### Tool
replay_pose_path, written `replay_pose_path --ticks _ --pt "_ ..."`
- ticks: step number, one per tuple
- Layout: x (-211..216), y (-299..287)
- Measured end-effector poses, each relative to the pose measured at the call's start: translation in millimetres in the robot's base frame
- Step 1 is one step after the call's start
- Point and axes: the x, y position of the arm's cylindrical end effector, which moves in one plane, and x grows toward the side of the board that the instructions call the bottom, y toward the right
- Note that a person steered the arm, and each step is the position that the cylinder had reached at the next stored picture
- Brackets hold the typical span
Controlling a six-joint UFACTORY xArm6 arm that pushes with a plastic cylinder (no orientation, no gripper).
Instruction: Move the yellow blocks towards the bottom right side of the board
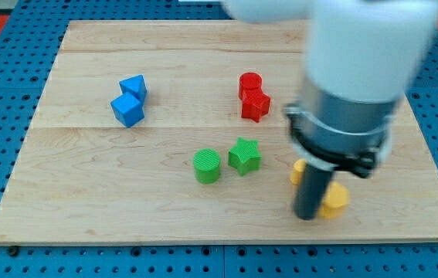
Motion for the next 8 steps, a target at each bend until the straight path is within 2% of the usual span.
replay_pose_path --ticks 3,4,5,6,7,8 --pt "4 30" --pt "-20 37" --pt "-20 -29" --pt "-24 -30" --pt "-64 1" --pt "-74 -26"
